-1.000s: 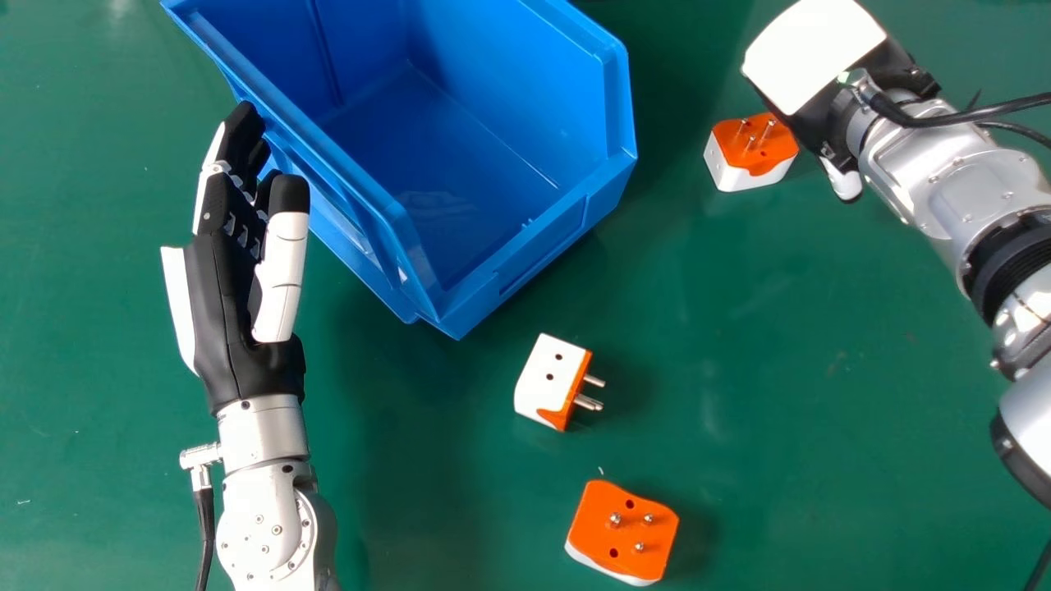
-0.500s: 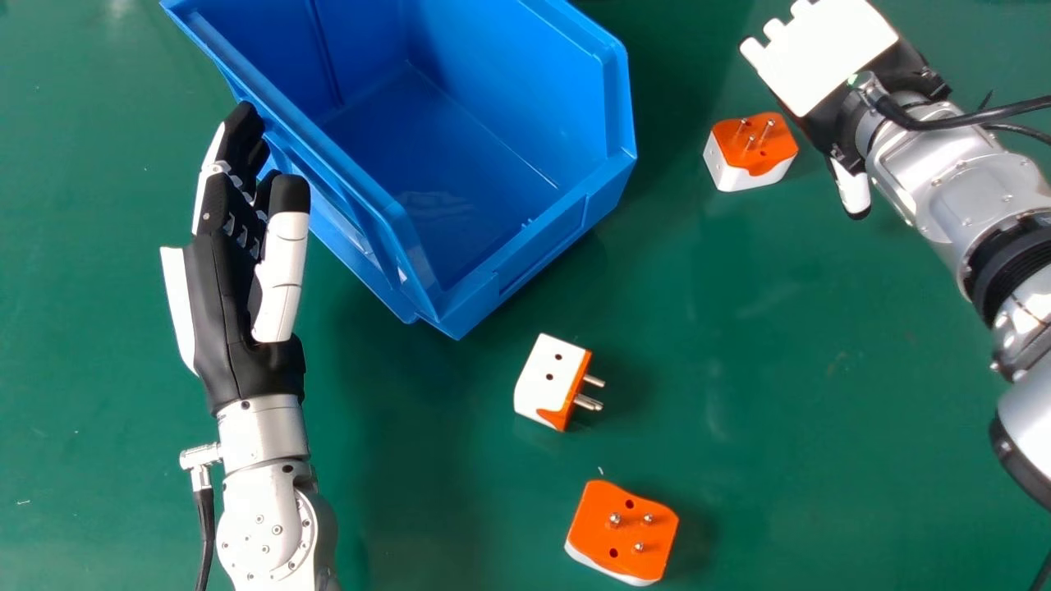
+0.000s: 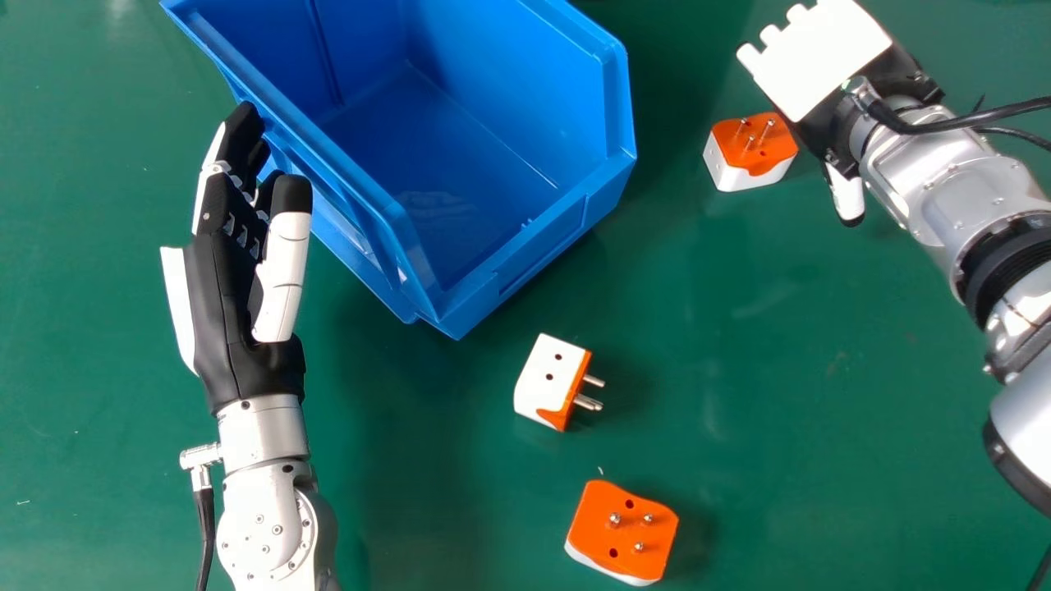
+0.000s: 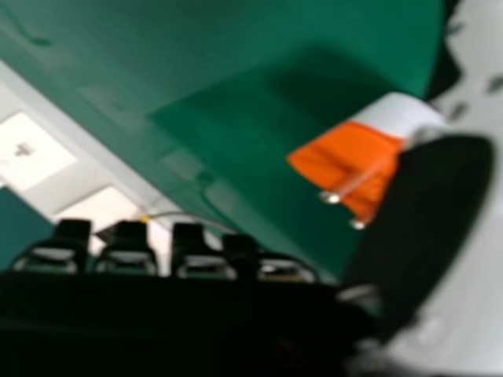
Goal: Pick all objects and put in blue box
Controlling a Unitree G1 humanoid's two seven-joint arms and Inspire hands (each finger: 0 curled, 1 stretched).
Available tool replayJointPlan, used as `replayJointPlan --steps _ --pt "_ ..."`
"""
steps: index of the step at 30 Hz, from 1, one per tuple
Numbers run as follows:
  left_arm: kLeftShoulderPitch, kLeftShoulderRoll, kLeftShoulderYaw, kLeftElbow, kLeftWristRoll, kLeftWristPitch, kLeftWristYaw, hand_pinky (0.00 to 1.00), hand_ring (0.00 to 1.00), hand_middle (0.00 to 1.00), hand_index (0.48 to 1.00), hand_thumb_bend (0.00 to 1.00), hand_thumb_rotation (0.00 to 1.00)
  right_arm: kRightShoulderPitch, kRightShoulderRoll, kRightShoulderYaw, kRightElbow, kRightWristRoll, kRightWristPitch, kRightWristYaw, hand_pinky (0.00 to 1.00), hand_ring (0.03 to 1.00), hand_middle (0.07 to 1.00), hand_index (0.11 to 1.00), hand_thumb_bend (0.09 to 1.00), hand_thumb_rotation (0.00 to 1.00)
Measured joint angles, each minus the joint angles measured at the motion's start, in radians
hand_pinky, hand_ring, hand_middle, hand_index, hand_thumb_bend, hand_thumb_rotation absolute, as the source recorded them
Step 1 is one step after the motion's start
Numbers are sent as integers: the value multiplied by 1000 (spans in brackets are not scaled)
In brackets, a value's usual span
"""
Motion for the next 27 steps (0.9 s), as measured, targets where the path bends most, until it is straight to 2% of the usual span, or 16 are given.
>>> replayJointPlan --steps 14,27 --pt "11 -1 1 -9 1 -1 6 879 912 901 848 832 714 4 13 -18 25 20 -72 1 976 1000 1000 1000 956 201" --pt "17 -2 1 -11 -1 -1 5 881 911 904 850 832 705 8 30 -29 36 47 -72 32 998 1000 1000 1000 998 191"
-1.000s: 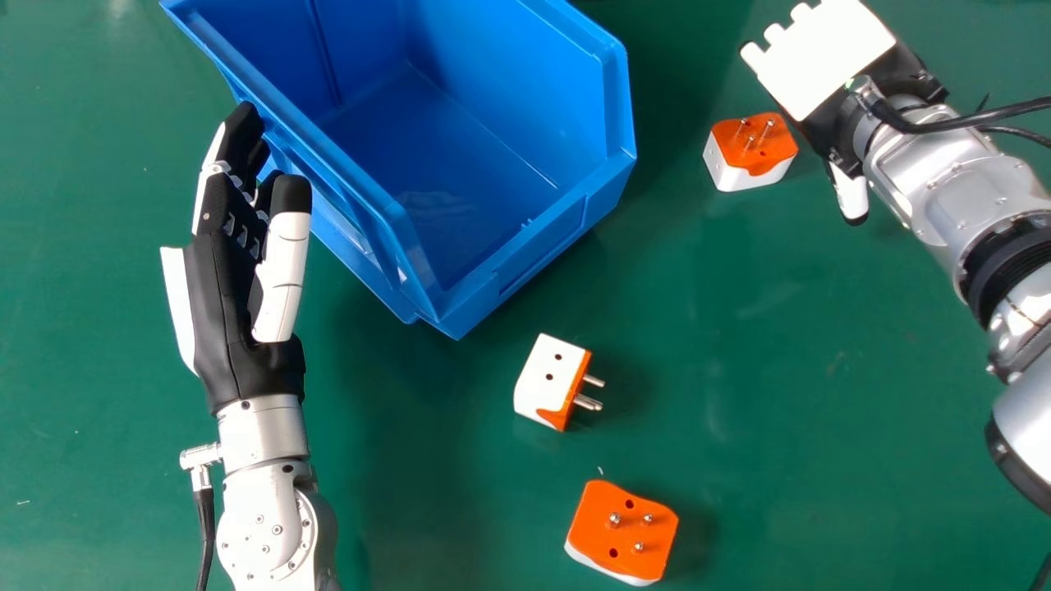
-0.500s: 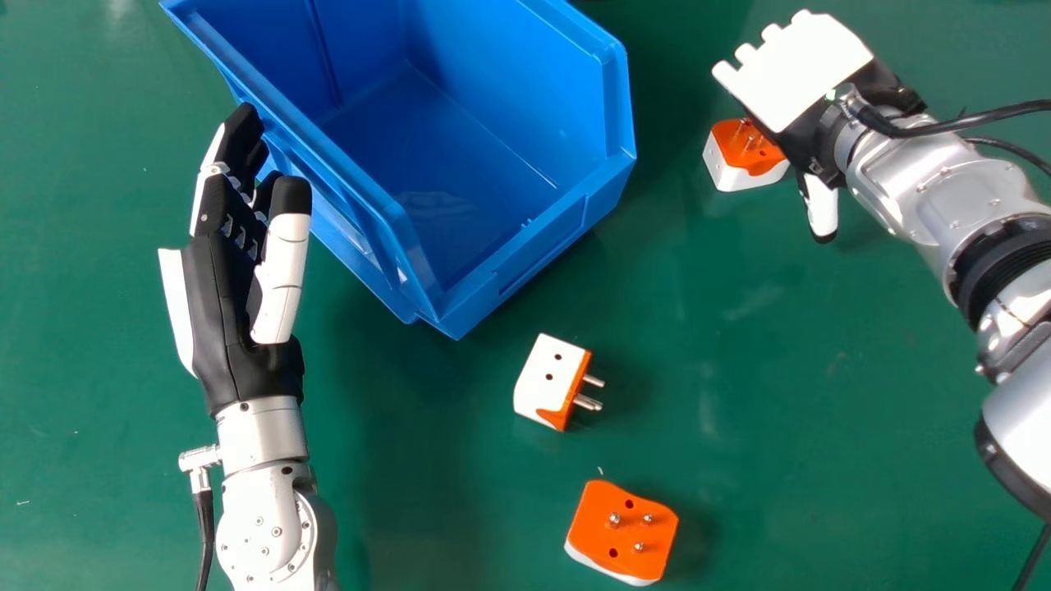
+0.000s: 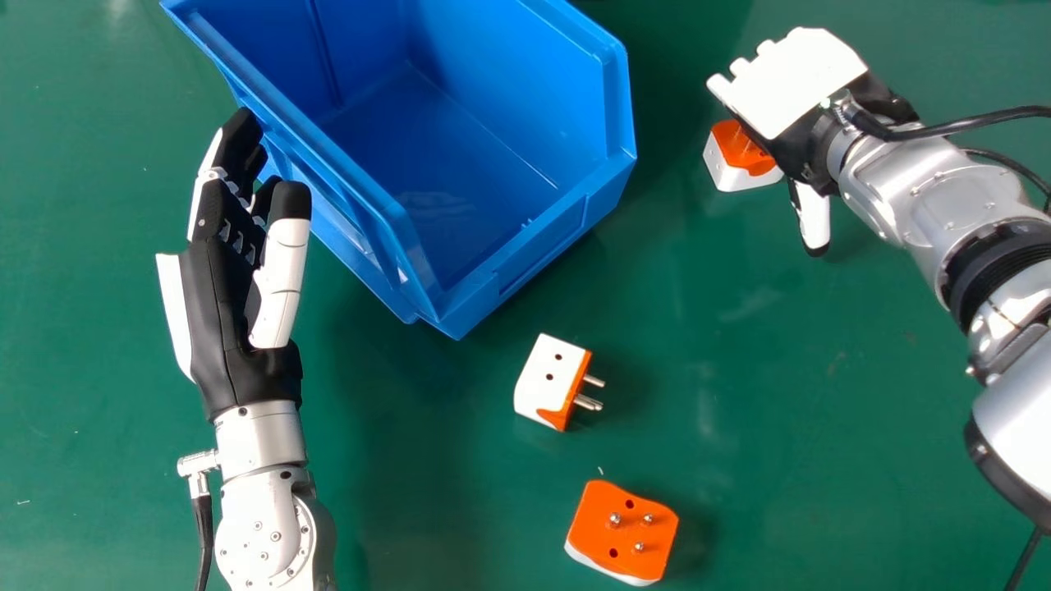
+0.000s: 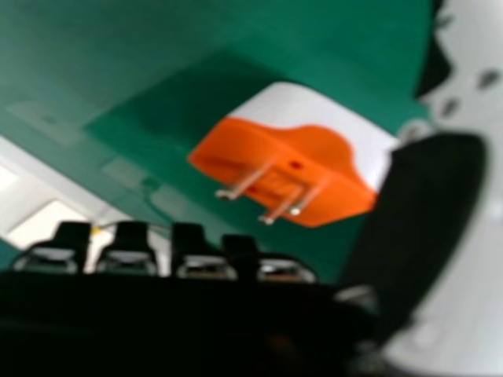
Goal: Pick all objects and put in blue box
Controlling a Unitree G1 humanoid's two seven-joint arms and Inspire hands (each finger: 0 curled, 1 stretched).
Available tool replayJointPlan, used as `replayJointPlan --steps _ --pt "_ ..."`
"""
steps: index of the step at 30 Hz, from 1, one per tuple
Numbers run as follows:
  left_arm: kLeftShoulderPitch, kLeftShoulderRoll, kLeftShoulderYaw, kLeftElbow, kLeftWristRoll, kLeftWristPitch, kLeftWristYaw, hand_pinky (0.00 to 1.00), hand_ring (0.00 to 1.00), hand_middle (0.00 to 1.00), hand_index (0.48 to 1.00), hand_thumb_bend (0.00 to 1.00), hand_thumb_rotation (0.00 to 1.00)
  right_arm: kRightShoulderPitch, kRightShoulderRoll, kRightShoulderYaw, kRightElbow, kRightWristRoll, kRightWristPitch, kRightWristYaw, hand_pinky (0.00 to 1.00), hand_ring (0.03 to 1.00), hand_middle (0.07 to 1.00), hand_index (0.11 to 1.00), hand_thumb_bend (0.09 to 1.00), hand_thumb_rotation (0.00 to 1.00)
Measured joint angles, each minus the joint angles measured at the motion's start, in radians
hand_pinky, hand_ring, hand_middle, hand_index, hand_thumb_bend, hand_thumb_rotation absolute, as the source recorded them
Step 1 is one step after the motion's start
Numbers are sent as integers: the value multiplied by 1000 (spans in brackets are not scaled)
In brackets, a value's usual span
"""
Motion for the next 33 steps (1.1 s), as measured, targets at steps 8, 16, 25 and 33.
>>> replayJointPlan --steps 8,16,25,33 --pt "5 -1 0 -3 -1 -1 -1 881 912 906 849 834 703 28 3 -14 4 3 2 11 1000 1000 1000 998 1000 169" --pt "6 0 1 -3 0 -1 1 876 909 904 851 831 701 29 13 -22 4 10 12 22 1000 1000 1000 997 975 155" --pt "6 0 11 -3 -3 -1 -2 883 909 902 846 850 689 33 13 -32 4 18 20 28 1000 1000 1000 1000 915 151" --pt "6 2 14 -3 2 -1 2 876 906 900 846 851 690 36 13 -41 4 41 21 34 1000 1000 1000 999 891 141"
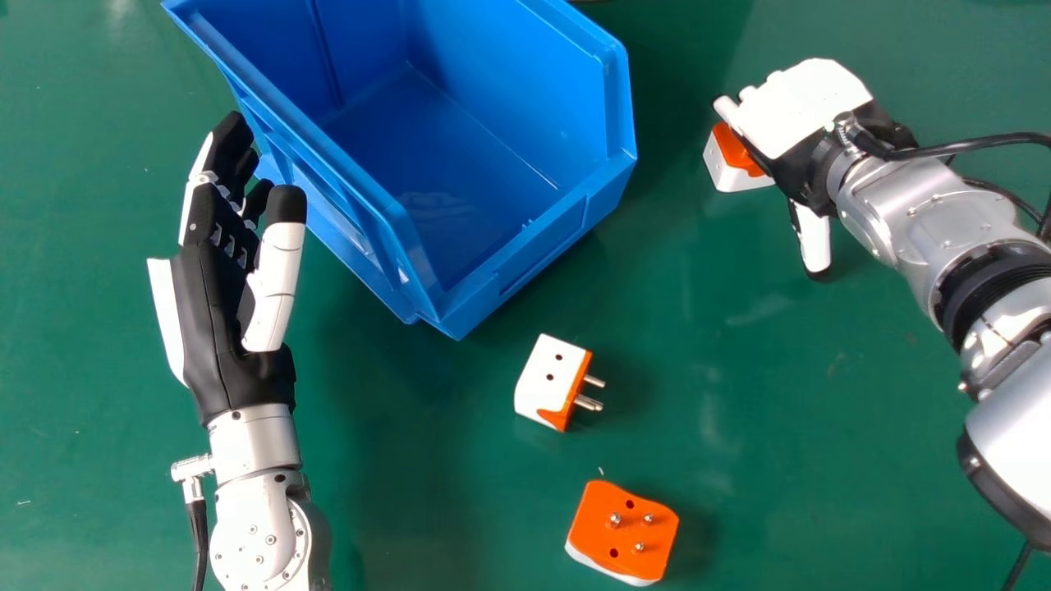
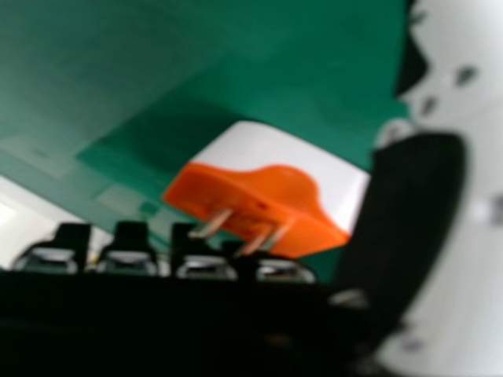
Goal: Pick all objects and put in blue box
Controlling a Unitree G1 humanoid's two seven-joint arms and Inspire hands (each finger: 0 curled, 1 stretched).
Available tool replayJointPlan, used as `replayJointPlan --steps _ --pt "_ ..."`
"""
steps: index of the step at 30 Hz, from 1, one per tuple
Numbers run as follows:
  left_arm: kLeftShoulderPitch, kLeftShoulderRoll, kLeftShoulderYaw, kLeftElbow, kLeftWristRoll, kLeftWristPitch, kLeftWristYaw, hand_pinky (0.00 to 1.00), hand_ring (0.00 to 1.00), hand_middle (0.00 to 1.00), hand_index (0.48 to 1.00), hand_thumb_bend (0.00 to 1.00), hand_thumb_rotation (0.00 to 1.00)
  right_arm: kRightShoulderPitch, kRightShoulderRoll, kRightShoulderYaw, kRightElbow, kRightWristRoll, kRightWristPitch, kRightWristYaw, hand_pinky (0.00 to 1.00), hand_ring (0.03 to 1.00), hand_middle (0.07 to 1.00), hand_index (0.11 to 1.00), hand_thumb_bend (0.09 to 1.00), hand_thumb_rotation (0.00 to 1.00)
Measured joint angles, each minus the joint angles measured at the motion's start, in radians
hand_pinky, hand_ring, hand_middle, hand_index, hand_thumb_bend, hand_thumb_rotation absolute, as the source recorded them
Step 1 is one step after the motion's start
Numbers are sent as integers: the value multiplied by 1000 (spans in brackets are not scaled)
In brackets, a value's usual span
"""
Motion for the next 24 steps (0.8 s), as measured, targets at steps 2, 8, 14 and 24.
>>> replayJointPlan --steps 2,8,14,24 --pt "0 0 1 0 0 0 0 873 904 899 845 853 689 0 0 -1 0 1 0 0 1000 1000 1000 999 888 135" --pt "0 0 3 0 -1 0 -1 872 904 897 841 861 684 3 3 -16 0 5 0 1 1000 1000 1000 1000 879 119" --pt "0 -1 4 -1 -12 0 -7 875 905 897 839 864 675 7 3 -14 0 3 -1 -11 1000 1000 1000 1000 886 133" --pt "0 -3 2 -3 -1 0 0 873 905 897 840 855 678 8 3 -24 -5 24 -25 16 998 1000 1000 992 875 151"
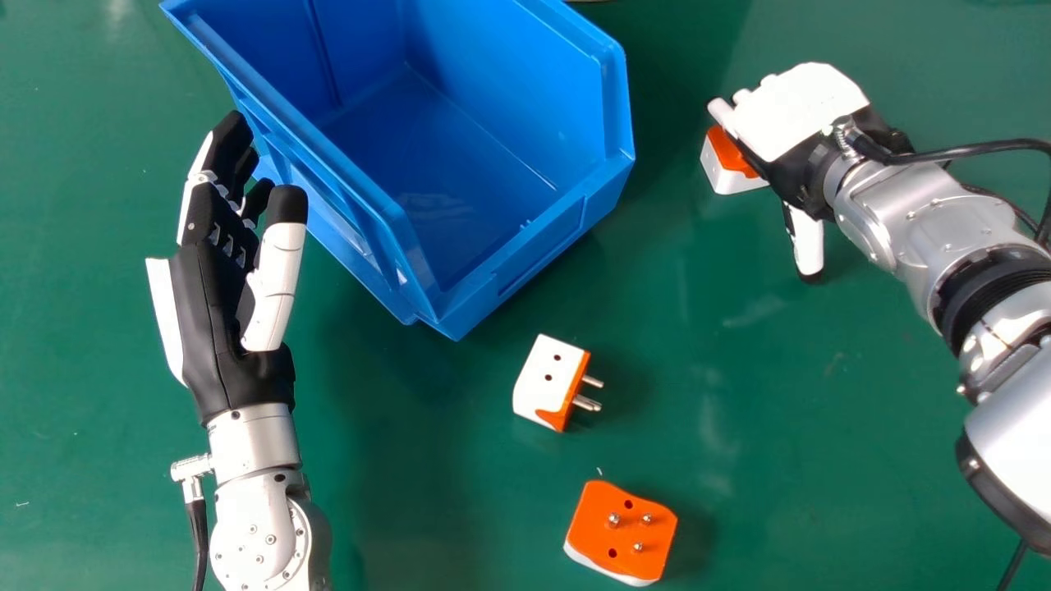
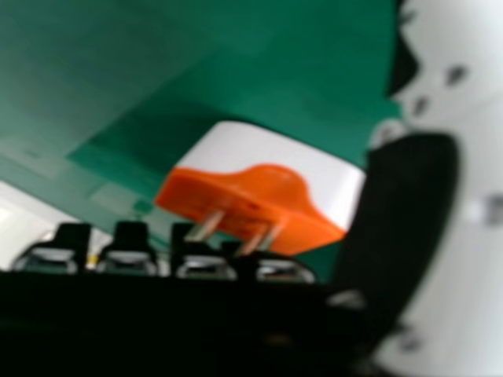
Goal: Pick all objects and put in blue box
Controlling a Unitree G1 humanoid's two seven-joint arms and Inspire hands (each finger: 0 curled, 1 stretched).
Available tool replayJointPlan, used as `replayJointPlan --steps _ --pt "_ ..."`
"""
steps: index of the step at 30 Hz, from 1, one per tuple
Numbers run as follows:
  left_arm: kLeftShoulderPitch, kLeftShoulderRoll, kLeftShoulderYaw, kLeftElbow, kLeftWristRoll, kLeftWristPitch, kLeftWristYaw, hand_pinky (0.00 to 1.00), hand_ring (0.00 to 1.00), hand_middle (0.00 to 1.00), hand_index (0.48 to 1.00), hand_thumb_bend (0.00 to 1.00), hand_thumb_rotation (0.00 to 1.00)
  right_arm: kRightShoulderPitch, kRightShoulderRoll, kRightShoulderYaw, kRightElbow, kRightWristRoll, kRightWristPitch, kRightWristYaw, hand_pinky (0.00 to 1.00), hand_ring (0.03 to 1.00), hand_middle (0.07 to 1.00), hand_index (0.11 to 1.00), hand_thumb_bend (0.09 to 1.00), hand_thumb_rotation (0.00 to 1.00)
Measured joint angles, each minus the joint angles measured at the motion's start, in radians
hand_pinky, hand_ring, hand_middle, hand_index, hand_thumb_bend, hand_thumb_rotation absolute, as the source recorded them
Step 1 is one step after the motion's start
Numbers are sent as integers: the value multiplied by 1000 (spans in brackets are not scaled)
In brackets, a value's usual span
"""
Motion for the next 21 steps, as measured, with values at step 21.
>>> replayJointPlan --steps 21 --pt "-5 -4 -5 0 3 0 -3 876 906 898 835 841 677 -22 -3 -5 -38 44 -26 98 795 845 888 832 830 136"
